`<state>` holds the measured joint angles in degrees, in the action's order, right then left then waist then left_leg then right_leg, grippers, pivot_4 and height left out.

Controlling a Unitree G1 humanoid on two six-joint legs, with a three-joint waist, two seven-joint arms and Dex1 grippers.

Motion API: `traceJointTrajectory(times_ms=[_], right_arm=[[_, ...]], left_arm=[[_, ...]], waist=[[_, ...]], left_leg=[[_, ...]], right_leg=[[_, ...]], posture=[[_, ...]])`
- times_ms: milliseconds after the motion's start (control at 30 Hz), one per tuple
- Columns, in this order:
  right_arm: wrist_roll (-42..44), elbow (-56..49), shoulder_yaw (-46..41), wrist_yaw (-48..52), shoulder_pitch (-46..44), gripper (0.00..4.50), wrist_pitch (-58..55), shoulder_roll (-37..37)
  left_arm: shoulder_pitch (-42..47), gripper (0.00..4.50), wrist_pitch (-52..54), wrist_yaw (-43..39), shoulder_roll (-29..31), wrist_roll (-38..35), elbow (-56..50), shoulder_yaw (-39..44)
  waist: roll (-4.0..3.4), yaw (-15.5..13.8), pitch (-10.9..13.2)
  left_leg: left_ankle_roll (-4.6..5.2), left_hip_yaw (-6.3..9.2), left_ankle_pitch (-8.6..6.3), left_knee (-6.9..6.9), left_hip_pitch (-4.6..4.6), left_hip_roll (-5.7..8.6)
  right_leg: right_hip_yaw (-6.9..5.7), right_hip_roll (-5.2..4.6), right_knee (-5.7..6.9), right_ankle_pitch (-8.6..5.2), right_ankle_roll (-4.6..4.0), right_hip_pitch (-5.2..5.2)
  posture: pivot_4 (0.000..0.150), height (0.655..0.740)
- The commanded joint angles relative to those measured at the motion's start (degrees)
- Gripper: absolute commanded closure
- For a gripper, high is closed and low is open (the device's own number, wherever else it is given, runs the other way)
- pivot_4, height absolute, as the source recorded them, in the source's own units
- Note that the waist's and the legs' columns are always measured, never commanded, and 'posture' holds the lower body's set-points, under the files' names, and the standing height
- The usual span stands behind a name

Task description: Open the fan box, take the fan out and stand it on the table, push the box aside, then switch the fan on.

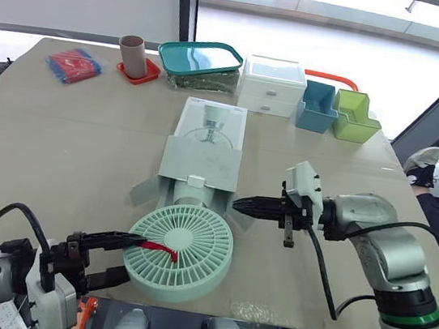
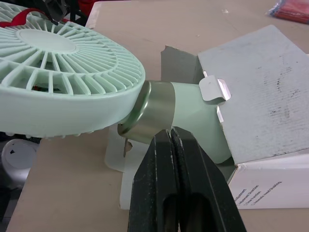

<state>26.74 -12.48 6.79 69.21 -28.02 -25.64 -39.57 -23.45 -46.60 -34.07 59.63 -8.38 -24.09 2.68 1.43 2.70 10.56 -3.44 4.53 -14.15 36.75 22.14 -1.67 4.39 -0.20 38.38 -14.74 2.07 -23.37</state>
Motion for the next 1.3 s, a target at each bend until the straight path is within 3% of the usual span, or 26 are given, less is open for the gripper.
traceJointTrajectory(times_ms=[33, 367, 600, 800, 1000, 1300], right_arm=[[1.71, -1.87, -2.30, 1.15, -0.92, 4.50, 0.17, -1.50], [8.22, -5.54, -7.74, 3.99, 1.86, 4.50, -2.08, -5.40], [8.15, -4.27, -7.11, 3.14, 0.69, 4.50, -1.85, -4.77], [6.98, -3.18, -5.74, 2.91, -0.39, 4.50, -1.01, -3.62], [6.46, -1.56, -4.84, 3.78, -1.44, 4.50, -0.37, -3.25], [5.19, 1.46, -3.93, 5.31, -3.30, 4.50, 1.27, -2.72]], left_arm=[[-1.61, 2.49, 3.13, -1.65, -0.86, -2.59, -3.02, 1.78], [-4.59, 2.49, 18.78, -4.32, -1.98, -16.82, -14.28, 8.97], [-6.18, 2.49, 32.00, -6.20, -2.61, -27.09, -22.93, 14.49], [-6.11, 2.49, 35.83, -9.30, -5.29, -26.73, -24.24, 16.52], [-12.21, 2.49, 45.61, -10.15, -6.50, -37.25, -29.33, 23.81], [-10.66, 2.49, 54.58, -10.48, -6.76, -48.70, -30.94, 32.89]], waist=[[0.00, -0.02, 0.00], [0.01, -0.04, 0.00], [0.01, 0.02, 0.01], [0.00, -0.01, 0.01], [0.01, 0.00, 0.01], [0.00, 0.01, 0.01]], left_leg=[[0.00, 0.00, 0.00, 0.00, 0.00, 0.00], [0.00, -0.01, 0.00, 0.02, 0.00, -0.01], [0.00, -0.06, 0.00, 0.04, -0.03, -0.03], [0.00, -0.09, 0.00, 0.04, -0.04, -0.01], [0.00, -0.13, 0.00, 0.04, -0.03, -0.03], [0.00, -0.13, 0.00, 0.10, -0.03, -0.05]], right_leg=[[0.00, 0.01, 0.00, 0.00, 0.00, 0.00], [0.01, 0.03, 0.00, 0.00, 0.00, 0.02], [0.06, 0.06, 0.00, -0.01, -0.01, 0.01], [0.11, 0.08, -0.02, -0.03, -0.01, 0.02], [0.18, 0.08, -0.03, -0.04, 0.01, 0.01], [0.19, 0.14, -0.03, -0.05, -0.01, 0.01]], posture=[[0.150, 0.7400], [0.150, 0.7400], [0.150, 0.7400], [0.150, 0.7400], [0.150, 0.7400], [0.150, 0.7400]])
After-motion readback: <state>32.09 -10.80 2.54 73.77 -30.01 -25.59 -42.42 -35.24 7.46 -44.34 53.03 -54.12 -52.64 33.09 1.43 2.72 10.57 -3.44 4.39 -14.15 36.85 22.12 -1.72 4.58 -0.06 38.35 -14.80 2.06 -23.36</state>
